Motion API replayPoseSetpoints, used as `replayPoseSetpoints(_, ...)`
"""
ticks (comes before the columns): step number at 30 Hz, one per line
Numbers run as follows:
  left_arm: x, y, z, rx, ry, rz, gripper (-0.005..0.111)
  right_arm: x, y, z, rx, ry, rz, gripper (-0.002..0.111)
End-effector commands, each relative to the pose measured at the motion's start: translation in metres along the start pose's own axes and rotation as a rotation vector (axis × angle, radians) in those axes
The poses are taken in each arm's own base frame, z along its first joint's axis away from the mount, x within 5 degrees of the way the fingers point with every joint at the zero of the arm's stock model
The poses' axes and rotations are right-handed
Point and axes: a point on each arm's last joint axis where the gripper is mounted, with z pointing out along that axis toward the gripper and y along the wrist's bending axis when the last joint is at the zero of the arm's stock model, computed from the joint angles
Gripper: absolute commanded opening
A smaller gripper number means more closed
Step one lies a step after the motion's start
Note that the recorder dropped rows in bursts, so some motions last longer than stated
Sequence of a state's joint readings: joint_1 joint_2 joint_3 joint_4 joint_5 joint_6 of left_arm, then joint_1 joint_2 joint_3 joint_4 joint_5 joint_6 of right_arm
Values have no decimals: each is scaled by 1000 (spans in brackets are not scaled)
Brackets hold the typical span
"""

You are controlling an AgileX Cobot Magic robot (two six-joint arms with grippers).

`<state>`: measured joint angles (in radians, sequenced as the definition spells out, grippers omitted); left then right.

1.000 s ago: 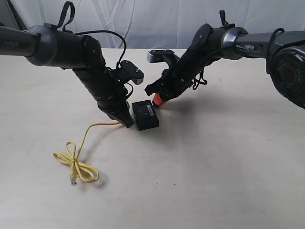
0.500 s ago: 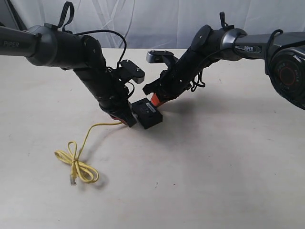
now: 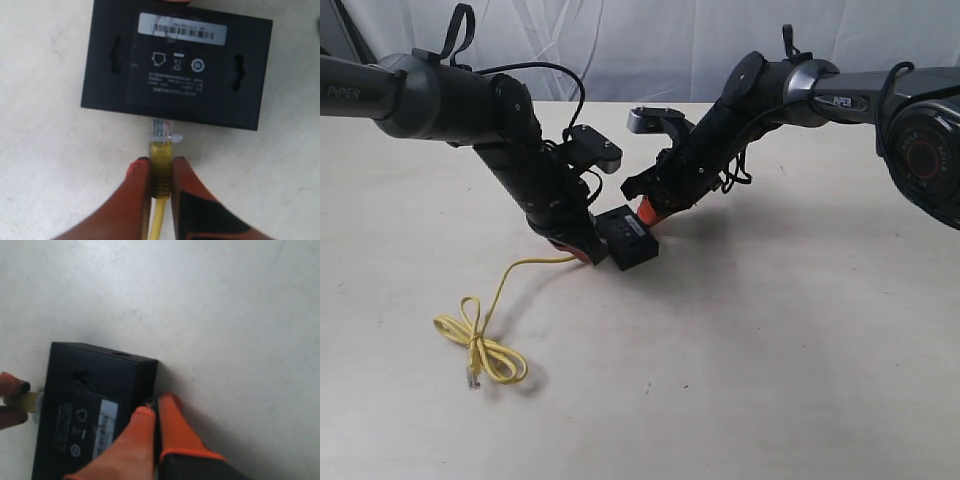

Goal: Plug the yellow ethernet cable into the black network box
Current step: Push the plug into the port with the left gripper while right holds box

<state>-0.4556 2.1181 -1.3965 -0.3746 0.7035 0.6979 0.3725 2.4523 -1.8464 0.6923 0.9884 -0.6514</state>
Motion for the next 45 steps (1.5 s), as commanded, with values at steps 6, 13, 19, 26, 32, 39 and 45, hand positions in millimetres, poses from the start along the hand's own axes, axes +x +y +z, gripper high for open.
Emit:
replayPoseSetpoints(6, -8, 0, -6, -20, -67, -31, 0, 11, 12, 7, -102, 116, 8, -1)
replayPoseSetpoints(13, -12, 1, -6, -28, -110, -59, 0, 12, 16, 8, -120, 126, 23, -1)
replayPoseSetpoints(19, -13, 2, -6, -35, -129, -84, 0, 14, 18, 8, -139, 148, 28, -1)
replayPoseSetpoints(26, -15, 2, -7, -41, -131, -22, 0, 14, 19, 8, -154, 156, 32, -1)
replayPoseSetpoints(32, -14, 2, -7, -39, -121, 83, 0, 13, 15, 8, -118, 143, 19, -1)
replayPoseSetpoints(39, -13, 0, -7, -30, -107, 149, 0, 14, 10, 8, -66, 148, -15, -1)
replayPoseSetpoints(45, -12, 0, -7, -26, -102, 169, 0, 11, 4, 8, -2, 119, -57, -1)
